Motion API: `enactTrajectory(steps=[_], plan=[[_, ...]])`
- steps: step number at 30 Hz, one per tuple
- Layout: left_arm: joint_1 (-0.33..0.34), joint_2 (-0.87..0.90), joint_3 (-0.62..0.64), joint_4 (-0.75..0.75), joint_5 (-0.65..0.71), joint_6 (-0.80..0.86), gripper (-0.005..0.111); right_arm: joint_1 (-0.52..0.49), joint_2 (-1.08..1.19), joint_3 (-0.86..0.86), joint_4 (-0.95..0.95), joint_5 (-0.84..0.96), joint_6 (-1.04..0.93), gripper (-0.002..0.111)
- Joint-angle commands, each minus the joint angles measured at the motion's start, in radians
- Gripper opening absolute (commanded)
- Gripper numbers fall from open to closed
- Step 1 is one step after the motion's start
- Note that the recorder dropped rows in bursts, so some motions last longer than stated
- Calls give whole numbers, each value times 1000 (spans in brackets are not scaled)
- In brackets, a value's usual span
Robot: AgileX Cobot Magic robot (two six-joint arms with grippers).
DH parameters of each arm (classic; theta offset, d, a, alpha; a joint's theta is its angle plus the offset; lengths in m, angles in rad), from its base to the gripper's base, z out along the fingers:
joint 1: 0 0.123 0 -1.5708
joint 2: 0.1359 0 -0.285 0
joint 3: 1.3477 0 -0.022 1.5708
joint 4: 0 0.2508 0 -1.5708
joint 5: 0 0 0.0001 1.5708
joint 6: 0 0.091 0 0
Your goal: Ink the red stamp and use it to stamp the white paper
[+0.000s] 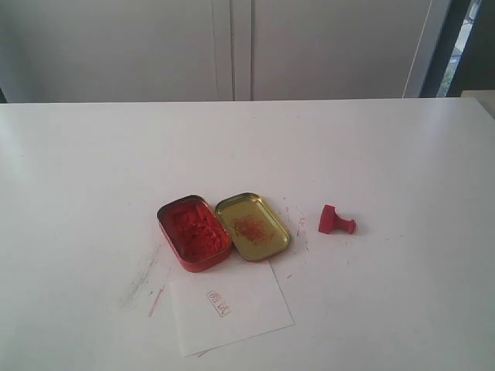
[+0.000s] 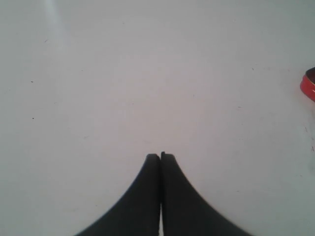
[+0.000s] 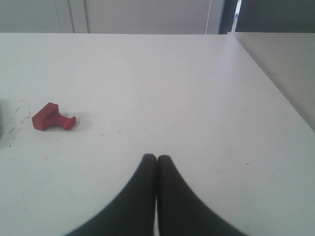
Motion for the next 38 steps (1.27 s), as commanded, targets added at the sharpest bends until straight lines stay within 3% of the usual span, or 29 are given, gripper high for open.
enactTrajectory(steps=[1, 38], plan=[[-1, -5, 4, -9, 2, 1, 0, -1, -4, 5, 0, -14, 2, 0], [-1, -5, 4, -9, 2, 1, 0, -1, -4, 5, 0, -14, 2, 0]])
